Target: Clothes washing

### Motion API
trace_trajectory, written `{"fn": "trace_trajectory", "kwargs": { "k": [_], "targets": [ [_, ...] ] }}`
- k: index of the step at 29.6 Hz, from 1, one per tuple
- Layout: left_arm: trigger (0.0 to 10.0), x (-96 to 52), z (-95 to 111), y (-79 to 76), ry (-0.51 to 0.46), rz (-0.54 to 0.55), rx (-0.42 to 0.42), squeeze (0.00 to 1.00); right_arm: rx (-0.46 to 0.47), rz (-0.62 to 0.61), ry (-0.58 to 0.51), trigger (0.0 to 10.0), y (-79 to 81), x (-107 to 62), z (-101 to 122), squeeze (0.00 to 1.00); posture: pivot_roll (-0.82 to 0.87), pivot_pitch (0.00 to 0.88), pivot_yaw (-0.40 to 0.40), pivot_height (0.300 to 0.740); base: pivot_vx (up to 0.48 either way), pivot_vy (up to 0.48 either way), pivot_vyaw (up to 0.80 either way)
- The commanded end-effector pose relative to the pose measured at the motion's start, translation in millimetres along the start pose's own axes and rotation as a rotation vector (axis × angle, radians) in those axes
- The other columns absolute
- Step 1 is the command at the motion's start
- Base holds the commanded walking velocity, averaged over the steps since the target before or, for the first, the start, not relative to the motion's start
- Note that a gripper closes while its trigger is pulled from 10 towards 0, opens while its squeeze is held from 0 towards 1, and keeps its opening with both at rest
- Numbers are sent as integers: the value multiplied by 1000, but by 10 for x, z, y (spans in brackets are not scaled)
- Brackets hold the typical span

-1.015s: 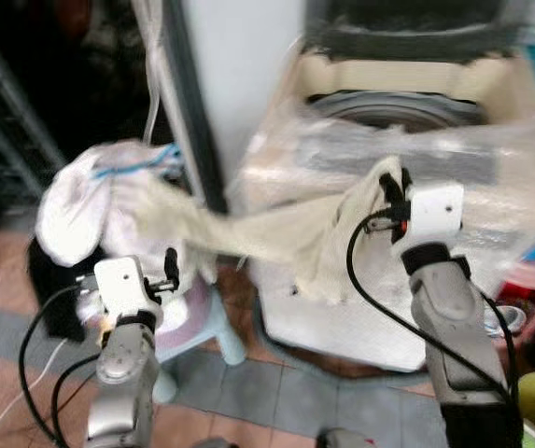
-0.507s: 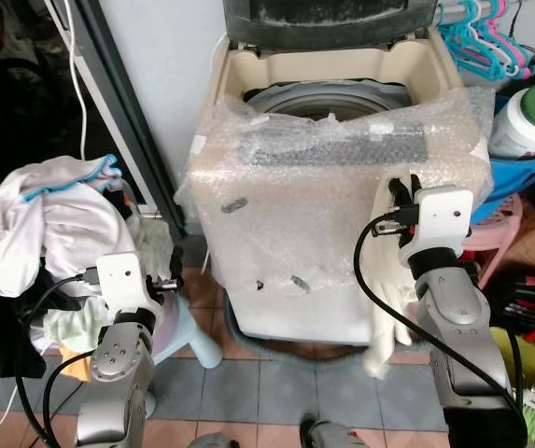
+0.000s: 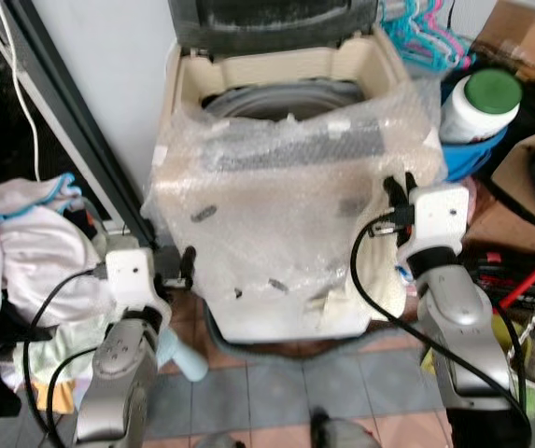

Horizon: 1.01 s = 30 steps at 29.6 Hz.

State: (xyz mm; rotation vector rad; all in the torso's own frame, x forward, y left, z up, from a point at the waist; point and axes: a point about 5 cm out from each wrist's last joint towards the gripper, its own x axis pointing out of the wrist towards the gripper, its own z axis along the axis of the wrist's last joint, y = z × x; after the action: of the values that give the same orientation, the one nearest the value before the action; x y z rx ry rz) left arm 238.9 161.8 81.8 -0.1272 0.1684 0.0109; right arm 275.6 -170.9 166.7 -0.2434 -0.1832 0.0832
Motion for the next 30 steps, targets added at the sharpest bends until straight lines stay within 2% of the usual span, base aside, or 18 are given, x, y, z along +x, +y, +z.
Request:
{"fn": "trace_trajectory", "kwargs": {
  "k": [1,3,5,6,8,9,12,14,17,18,20,22,24,25,26,28,29,30],
  "targets": [
    [10000,-28,30,25,-10,5,13,0,3,47,-28,10000,58,35,62,0,-68,39,111,740,0,0,0],
    [10000,-34,29,23,-10,3,13,0,-20,115,-61,10000,122,70,140,0,-68,37,110,740,279,0,0],
    [10000,-36,21,25,-3,4,9,0,-77,232,-140,10000,221,104,295,0,-71,37,112,740,274,0,0],
    [10000,-34,17,23,-1,4,9,0,-74,263,-161,10000,247,115,344,0,-73,34,114,740,0,0,0],
    [10000,-9,16,-15,1,-8,7,0,-68,343,-246,10000,269,249,586,0,-81,41,116,740,0,0,725],
    [10000,3,22,-40,-5,-21,3,0,-93,373,-300,10000,245,346,733,0,-85,31,115,740,262,0,694],
    [10000,11,26,-52,-8,-27,1,0,-109,387,-326,10000,228,397,806,0,-85,28,114,740,262,0,694],
    [10000,29,33,-70,-9,-26,0,0,-145,395,-391,10000,136,573,1029,0,-86,21,111,740,307,0,684],
    [10000,43,32,-77,-10,-25,0,0,-134,401,-430,10000,49,765,1224,0,-87,18,109,740,307,0,667],
    [10000,49,29,-76,-11,-22,-1,0,-126,409,-439,10000,46,876,1298,0,-88,17,109,740,307,0,625],
    [10000,53,29,-78,-10,-21,-1,0,-128,414,-442,10000,51,914,1319,0,-90,14,110,740,307,0,613],
    [10000,58,22,-96,-9,-23,-3,0,-128,433,-424,10000,60,1148,1438,0,-83,8,107,740,306,0,0],
    [10000,60,21,-110,-10,-24,-4,0,-129,404,-401,10000,16,1292,1512,0,-74,5,103,740,304,0,0],
    [10000,60,26,-113,-12,-24,-3,0,-156,331,-392,10000,-76,1411,1620,0,-74,5,103,740,304,0,0],
    [10000,60,26,-113,-12,-24,-3,0,-156,331,-392,10000,-76,1411,1620,0,-74,5,103,740,304,0,0],
    [10000,54,25,-86,-15,-12,-2,0,-214,108,-491,10000,-413,1539,2106,0,-70,1,99,740,317,0,0],
    [10000,54,25,-86,-15,-12,-2,0,-214,108,-491,10000,-413,1539,2106,0,-70,1,99,740,319,0,0],
    [10000,53,16,-83,-12,-6,0,0,-252,-22,-572,10000,-601,1506,2389,0,-69,0,96,740,281,0,0]
  ]
}}
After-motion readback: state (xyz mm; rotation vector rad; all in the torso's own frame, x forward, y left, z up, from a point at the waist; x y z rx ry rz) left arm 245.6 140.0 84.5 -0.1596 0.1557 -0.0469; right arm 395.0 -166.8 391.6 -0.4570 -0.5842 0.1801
